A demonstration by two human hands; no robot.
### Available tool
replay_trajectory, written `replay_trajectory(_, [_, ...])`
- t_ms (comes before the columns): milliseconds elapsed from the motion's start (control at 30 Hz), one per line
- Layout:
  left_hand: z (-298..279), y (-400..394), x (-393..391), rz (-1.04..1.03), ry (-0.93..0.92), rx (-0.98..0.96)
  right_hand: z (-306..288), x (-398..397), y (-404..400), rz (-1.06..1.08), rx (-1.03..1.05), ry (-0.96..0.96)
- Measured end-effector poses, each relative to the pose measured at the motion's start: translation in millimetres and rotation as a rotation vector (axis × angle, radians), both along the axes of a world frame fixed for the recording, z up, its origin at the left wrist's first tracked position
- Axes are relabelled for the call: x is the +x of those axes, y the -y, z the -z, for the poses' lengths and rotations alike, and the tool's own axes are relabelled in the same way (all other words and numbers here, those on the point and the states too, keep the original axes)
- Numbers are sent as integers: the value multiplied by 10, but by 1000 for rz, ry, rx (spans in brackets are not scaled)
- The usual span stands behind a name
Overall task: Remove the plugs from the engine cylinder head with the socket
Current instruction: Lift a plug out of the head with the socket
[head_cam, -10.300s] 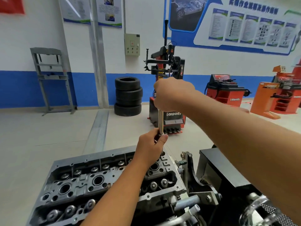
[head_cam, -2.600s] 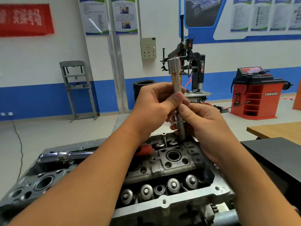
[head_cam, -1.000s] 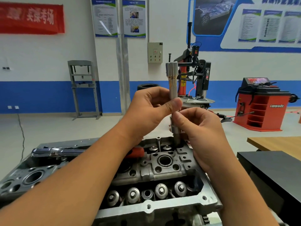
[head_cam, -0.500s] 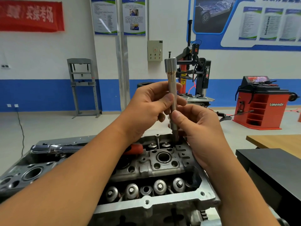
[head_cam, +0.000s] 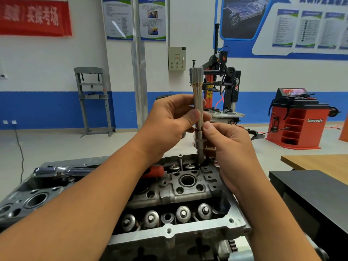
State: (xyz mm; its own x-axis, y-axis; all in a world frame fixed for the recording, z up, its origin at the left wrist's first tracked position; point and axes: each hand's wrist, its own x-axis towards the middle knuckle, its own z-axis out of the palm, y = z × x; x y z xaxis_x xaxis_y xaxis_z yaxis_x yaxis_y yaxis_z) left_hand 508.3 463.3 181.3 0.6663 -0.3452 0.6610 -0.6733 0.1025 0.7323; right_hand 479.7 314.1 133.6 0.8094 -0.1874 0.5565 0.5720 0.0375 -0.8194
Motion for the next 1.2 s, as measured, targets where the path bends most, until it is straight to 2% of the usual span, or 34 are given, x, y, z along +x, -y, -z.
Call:
replay_trajectory(133, [-19,-14,-44,-39,-33,-96,2,-47,5,40,50,58])
replay_trajectory(367, [-7,16,-46,-11,-57,-25,24,-46,0,195,-128,118])
replay_trajectory(567, [0,-5,-16,-58,-50,31,21,-31,0,131,-78,79])
replay_trajectory(700, [-6,11,-54,-79,-24,9,26,-40,-3,207,-143,87])
replay_trajectory(933, [10,23,-8,-54,1,76,39,-13,15,154,-23,70])
replay_trajectory(1100, [19,2,11,-89,17,63,23,-45,6,199,-88,52])
replay_trajectory(1200, [22,1,7,-82,17,64,9,-42,-3,138,-65,29])
